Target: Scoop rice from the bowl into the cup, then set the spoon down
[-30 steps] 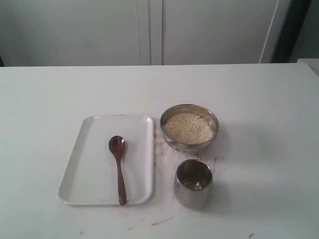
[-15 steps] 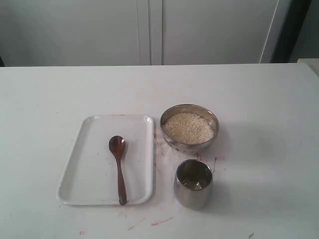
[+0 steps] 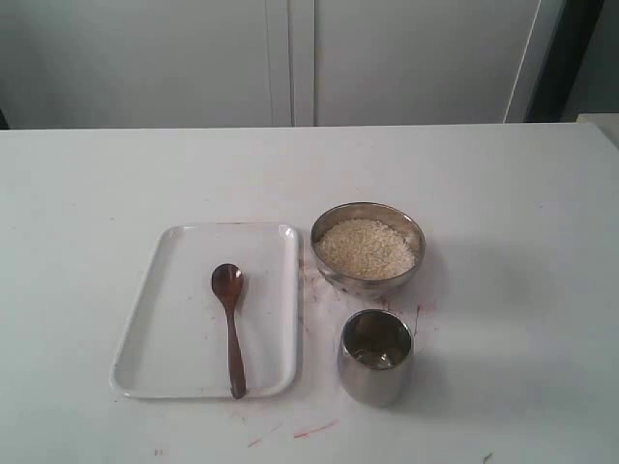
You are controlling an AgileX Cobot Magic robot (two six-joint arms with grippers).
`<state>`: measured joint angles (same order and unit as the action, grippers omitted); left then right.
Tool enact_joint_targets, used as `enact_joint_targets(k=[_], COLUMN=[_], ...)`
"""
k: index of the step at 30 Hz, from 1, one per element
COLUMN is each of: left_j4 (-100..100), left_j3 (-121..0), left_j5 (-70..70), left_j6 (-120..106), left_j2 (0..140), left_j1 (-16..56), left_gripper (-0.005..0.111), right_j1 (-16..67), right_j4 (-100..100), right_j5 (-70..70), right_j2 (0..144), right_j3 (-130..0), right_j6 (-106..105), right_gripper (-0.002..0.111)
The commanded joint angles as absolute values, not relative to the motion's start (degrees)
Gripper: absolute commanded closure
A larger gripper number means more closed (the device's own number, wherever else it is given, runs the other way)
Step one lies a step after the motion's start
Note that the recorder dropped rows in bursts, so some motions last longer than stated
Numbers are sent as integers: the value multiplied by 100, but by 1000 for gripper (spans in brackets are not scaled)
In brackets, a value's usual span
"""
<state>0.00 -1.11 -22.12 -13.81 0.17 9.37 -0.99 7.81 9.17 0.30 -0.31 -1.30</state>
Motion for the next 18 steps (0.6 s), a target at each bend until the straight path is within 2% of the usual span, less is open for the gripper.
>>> enact_joint_targets(k=[1, 7, 18], left_j4=[35, 35, 35], left_j3=[-58, -58, -58], left_j5=[-2403, -2403, -2403], left_j6=[-1347, -1347, -1347], left_j2=[0, 0, 0], left_j1=[948, 948, 948], left_gripper=[92, 92, 92], right_j1=[-131, -131, -131], right_j4=[793, 793, 793], right_j5=[1164, 2048, 2076], right_j2=[0, 0, 0], right_j3=[0, 0, 0], right_j6=[-119, -119, -119], right_gripper=[108, 108, 108])
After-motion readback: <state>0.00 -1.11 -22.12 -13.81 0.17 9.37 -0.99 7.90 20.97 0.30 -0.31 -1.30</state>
